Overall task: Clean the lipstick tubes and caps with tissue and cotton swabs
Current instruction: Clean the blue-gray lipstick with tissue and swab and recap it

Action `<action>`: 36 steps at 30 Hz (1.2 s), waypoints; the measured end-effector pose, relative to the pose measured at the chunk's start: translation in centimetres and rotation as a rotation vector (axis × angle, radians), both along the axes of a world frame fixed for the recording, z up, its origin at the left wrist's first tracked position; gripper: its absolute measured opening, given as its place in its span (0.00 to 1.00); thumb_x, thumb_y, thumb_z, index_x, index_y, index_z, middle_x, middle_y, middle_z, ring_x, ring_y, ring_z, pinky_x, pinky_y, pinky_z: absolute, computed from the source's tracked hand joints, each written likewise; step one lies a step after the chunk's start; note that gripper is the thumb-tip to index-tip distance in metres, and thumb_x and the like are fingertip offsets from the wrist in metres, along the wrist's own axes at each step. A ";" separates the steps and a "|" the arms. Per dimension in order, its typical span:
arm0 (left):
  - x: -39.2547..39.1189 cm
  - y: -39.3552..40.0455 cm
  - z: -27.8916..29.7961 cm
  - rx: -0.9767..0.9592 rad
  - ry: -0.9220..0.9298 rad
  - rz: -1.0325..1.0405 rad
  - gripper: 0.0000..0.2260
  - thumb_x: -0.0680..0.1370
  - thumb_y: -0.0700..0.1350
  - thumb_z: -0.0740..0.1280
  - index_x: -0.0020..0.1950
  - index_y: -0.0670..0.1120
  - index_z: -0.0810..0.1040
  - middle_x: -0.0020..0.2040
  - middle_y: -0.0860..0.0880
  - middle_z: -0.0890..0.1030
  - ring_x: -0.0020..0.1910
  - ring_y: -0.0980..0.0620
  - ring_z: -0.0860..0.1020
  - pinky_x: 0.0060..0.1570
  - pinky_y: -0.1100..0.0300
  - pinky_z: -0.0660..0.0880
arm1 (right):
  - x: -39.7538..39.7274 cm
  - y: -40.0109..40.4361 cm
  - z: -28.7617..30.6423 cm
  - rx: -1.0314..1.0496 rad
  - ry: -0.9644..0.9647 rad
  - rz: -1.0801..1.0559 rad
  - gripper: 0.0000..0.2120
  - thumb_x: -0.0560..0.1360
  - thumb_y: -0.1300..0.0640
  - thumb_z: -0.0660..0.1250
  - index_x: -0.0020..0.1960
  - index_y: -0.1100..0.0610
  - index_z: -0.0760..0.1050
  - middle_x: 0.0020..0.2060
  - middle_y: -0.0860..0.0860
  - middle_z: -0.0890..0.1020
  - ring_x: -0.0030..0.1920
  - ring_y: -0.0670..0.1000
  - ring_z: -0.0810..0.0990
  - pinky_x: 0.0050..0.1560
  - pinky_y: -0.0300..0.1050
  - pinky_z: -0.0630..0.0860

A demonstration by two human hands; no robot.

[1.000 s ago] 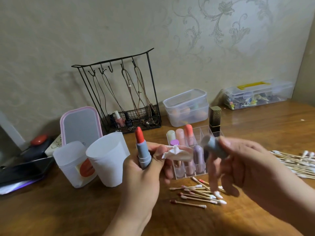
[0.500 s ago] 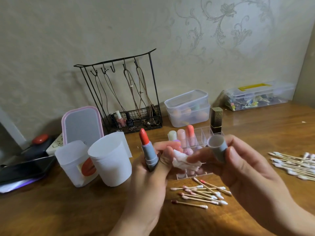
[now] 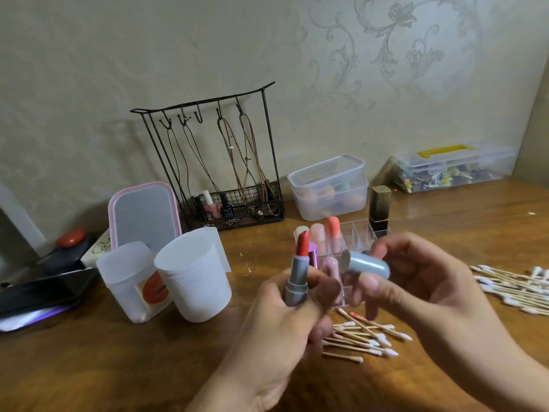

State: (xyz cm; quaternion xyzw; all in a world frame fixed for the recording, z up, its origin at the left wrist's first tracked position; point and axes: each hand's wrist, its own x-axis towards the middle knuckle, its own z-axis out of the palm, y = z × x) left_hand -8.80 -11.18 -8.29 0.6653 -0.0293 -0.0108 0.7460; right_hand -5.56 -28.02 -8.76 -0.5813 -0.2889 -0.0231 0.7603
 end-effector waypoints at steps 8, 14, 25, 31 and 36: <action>0.2 -0.4 0.1 -0.310 0.021 -0.025 0.18 0.75 0.63 0.57 0.46 0.49 0.75 0.34 0.48 0.70 0.27 0.55 0.64 0.27 0.62 0.52 | 0.0 -0.4 0.3 -0.029 0.196 0.084 0.03 0.68 0.58 0.63 0.40 0.57 0.74 0.24 0.55 0.67 0.25 0.54 0.62 0.26 0.42 0.59; 0.7 -0.8 -0.6 -0.418 -0.035 0.083 0.13 0.74 0.56 0.63 0.41 0.50 0.81 0.36 0.48 0.74 0.33 0.53 0.70 0.31 0.62 0.67 | -1.0 0.5 0.3 -0.428 0.079 0.121 0.11 0.73 0.46 0.61 0.43 0.49 0.80 0.27 0.47 0.72 0.28 0.41 0.68 0.28 0.31 0.63; 0.0 -0.9 -0.8 -0.482 -0.070 -0.193 0.17 0.72 0.54 0.73 0.56 0.47 0.81 0.53 0.47 0.82 0.51 0.53 0.80 0.48 0.62 0.76 | -0.9 0.3 -0.9 -0.643 -0.322 -0.356 0.23 0.63 0.27 0.67 0.44 0.46 0.74 0.30 0.34 0.78 0.28 0.43 0.70 0.38 0.42 0.67; -0.2 -0.8 -0.8 -0.469 -0.046 -0.287 0.21 0.65 0.51 0.79 0.55 0.46 0.83 0.53 0.46 0.83 0.46 0.49 0.80 0.40 0.62 0.76 | -0.8 0.5 -1.0 -0.562 -0.312 -0.227 0.18 0.67 0.33 0.70 0.48 0.44 0.77 0.29 0.42 0.79 0.31 0.37 0.74 0.45 0.44 0.72; 0.1 -0.6 -1.0 -0.570 0.005 -0.216 0.28 0.57 0.45 0.84 0.55 0.43 0.83 0.56 0.42 0.82 0.49 0.48 0.82 0.35 0.61 0.77 | -0.9 0.4 -0.8 -0.497 -0.220 -0.178 0.13 0.67 0.41 0.74 0.46 0.46 0.78 0.29 0.46 0.80 0.30 0.40 0.73 0.41 0.35 0.69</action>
